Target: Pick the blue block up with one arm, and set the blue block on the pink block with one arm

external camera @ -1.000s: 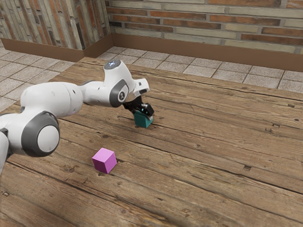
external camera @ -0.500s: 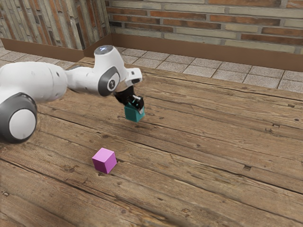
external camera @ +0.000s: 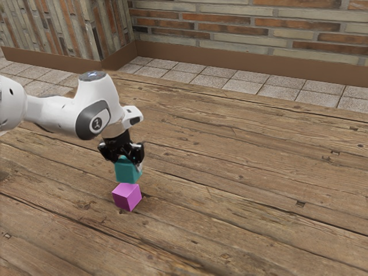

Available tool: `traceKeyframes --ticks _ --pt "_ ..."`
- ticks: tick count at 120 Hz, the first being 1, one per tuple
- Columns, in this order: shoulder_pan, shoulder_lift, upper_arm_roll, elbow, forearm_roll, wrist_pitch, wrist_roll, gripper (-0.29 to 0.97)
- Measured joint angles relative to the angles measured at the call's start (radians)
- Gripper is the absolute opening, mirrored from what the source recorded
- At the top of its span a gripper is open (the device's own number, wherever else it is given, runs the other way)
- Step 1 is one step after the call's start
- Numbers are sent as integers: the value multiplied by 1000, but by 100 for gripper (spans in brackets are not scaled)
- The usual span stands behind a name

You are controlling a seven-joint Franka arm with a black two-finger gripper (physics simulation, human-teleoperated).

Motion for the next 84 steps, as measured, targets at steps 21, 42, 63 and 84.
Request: traceKeyframes --ticks 21,42,63,84 --pt "-3 -27 -1 -55 2 -2 -77 32" --pt "-7 -66 -4 -83 16 -5 -111 31" --pt "-5 -68 -5 -85 80 -5 -115 32" --pt "-10 -68 -17 -83 119 8 -115 32"
